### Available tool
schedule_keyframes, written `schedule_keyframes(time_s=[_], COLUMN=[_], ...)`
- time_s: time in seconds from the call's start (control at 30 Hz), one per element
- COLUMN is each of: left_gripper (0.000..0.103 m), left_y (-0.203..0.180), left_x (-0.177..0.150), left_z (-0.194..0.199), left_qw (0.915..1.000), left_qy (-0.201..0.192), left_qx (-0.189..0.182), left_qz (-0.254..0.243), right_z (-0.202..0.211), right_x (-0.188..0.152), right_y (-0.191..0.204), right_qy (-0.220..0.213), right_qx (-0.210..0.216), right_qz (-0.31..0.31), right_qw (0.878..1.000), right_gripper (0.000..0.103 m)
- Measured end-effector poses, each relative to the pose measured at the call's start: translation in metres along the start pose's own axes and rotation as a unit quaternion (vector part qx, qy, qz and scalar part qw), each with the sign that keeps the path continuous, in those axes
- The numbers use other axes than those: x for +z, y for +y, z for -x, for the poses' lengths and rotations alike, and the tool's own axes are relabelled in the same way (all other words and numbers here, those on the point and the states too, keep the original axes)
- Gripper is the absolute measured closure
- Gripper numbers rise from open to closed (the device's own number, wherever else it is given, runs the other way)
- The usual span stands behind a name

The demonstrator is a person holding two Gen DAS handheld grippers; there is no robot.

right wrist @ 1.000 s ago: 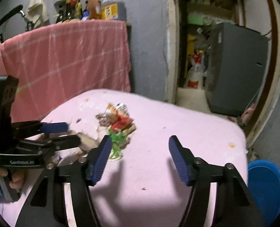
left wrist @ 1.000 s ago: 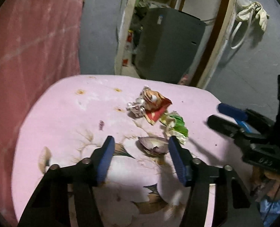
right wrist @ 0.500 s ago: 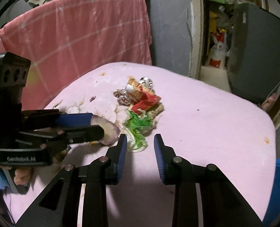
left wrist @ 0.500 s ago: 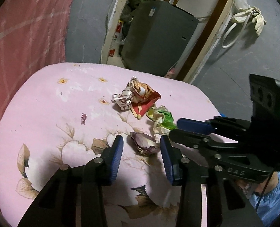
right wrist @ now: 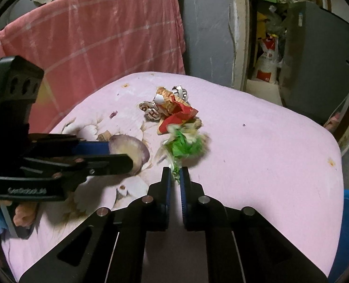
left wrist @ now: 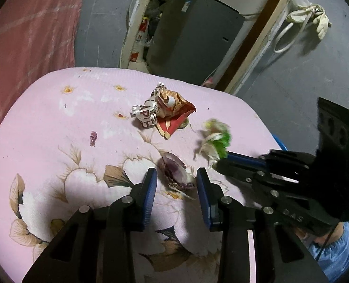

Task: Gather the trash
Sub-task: 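Grasp the purple shell piece with the left tool while the right tool grasps the green wrapper, then carry both items to the blue basin and open both tools to drop them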

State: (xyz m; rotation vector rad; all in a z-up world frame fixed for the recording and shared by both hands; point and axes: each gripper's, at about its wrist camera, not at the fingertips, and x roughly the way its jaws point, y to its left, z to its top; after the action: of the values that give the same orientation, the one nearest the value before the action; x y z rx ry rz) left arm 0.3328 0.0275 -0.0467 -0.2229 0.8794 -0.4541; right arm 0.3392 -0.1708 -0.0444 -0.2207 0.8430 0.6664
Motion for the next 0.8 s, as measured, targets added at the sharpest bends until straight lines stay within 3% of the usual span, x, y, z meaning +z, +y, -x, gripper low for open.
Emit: schedule_keyframes(time_s=[0.17, 0.47, 0.57, 0.63, 0.8], left_gripper=[0.081, 0.082, 0.082, 0.082, 0.082], left_y=[-0.004, -0.010, -0.010, -0.009, -0.003], left_x=[-0.001, -0.008, -0.010, -0.011, -0.012], left_z=[-0.003, -0.003, -0.002, -0.001, 0.001], left_qw=[1.0000, 0.9998, 0.9998, 0.9997, 0.9993], left_qy=[-0.001, -0.013, -0.015, -0.018, -0.026], left_qx=[0.004, 0.012, 0.013, 0.015, 0.016], left_qz=[-0.001, -0.004, -0.002, 0.003, 0.020], right_z=[0.016, 0.046, 0.045, 0.042, 0.037], right_x=[-0.012, -0.033, -0.033, -0.030, -0.017], right_y=[0.002, -0.006, -0.009, -0.010, -0.013], right_qy=[-0.028, -0.084, -0.088, -0.084, -0.075], right_qx=[-0.017, -0.010, -0.014, -0.020, -0.030], right_qz=[-0.008, -0.042, -0.050, -0.052, -0.044], right_qw=[0.999, 0.996, 0.995, 0.995, 0.996], right_gripper=[0.098, 0.098, 0.093, 0.073, 0.070])
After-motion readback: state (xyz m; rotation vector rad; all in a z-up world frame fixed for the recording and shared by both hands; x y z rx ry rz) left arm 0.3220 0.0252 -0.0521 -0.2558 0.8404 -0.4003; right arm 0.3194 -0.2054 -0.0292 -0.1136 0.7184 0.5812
